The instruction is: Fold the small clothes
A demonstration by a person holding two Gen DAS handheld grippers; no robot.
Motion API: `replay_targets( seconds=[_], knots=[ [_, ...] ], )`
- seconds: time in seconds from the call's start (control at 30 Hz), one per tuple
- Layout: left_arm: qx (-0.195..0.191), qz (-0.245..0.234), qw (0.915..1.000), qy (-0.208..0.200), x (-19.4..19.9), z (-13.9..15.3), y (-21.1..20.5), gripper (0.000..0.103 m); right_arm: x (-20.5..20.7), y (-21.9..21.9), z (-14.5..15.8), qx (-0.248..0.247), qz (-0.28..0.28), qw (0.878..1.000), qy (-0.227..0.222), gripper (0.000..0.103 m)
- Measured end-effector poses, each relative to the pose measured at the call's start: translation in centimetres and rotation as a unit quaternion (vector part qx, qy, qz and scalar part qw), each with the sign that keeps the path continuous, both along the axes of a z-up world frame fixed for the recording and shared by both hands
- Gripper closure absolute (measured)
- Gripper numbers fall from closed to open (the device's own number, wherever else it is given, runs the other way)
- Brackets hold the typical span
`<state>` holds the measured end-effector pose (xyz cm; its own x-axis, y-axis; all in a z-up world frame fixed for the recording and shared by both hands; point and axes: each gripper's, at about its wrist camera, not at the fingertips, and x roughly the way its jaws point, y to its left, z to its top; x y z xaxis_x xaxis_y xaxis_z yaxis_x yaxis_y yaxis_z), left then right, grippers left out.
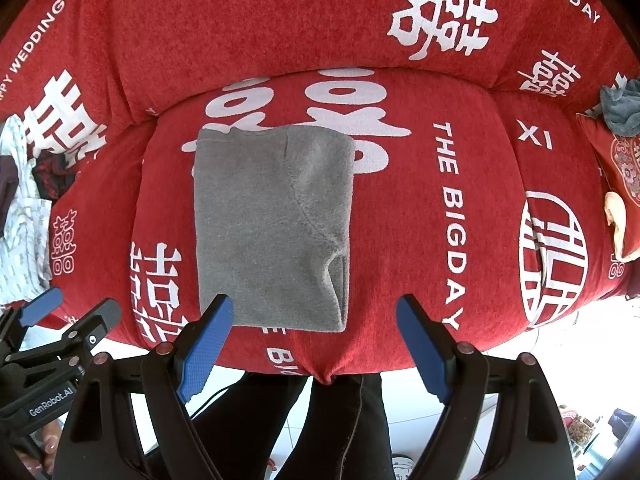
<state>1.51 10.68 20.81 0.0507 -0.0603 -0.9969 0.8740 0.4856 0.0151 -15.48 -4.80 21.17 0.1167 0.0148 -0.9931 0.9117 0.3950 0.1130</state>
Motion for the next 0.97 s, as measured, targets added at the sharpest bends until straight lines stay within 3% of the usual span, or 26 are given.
replay_targets(
  seconds=[0.67, 0.97],
  knots=[
    [0.005, -0.006, 0.9999, -0.011, 0.7, 0.0, -0.6, 0.005, 0.0, 0.0, -0.1, 0.000, 0.001, 1.000, 0.001, 0.017],
    [-0.013, -0.023, 0.9995, -0.017, 0.7, 0.5, -1.2, 0.005, 1.2, -0.2, 0.0, -0.003, 0.015, 1.000, 0.005, 0.017]
  ],
)
